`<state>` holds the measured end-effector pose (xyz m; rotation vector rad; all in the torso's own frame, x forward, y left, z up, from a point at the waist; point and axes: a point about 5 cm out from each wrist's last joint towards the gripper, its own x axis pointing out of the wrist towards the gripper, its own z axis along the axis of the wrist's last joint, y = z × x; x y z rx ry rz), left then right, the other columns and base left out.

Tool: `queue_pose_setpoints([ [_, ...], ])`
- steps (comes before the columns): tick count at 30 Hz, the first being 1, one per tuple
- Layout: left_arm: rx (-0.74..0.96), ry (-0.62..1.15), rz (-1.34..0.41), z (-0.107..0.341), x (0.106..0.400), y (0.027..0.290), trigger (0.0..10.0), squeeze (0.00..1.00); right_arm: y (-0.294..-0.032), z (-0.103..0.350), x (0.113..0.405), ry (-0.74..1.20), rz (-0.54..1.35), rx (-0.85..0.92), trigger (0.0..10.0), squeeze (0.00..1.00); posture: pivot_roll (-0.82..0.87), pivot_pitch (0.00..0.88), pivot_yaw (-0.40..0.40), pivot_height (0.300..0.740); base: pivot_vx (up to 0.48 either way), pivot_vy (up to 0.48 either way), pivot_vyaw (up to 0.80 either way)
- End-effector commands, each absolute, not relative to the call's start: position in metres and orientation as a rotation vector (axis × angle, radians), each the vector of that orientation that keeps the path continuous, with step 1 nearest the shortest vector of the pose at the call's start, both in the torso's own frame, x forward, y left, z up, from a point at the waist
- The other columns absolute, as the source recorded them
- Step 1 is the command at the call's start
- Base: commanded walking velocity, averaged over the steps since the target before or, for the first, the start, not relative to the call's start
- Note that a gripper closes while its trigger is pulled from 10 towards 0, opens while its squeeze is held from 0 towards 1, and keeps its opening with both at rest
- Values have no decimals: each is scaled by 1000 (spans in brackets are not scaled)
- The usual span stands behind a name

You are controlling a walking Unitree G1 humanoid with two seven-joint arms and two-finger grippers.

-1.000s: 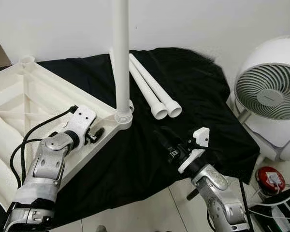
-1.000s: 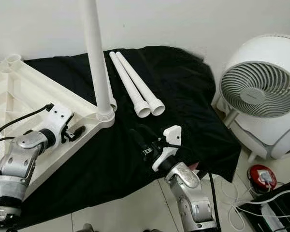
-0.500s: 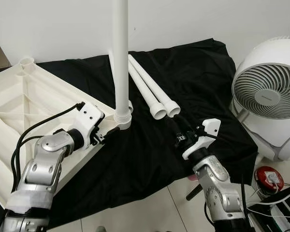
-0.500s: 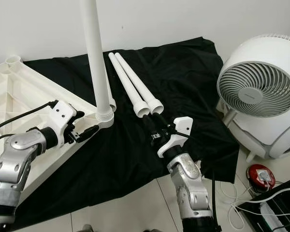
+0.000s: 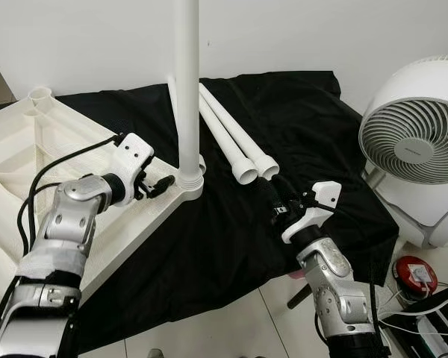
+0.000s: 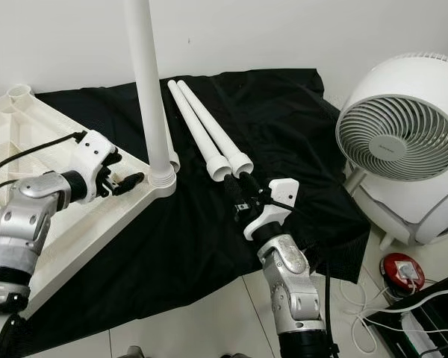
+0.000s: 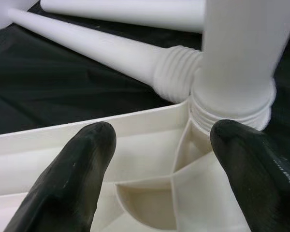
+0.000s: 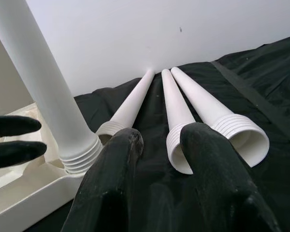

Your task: Building children table

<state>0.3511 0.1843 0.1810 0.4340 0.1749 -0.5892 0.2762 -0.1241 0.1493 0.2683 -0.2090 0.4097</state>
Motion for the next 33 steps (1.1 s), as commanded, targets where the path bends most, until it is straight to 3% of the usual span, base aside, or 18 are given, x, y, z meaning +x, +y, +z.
queue_pose_setpoints([
  [1,461,114,-285,185,362,197,10000,0,-122,149,274,-215,417,266,10000,0,16,47,-23,740,0,0,0],
  [21,525,39,-132,204,399,185,10000,0,-106,153,255,-219,466,324,10000,0,-51,77,-14,740,0,0,0],
  [33,536,-2,-127,219,409,185,10000,0,-104,156,248,-207,462,328,10000,0,-74,168,-26,740,0,0,0],
])
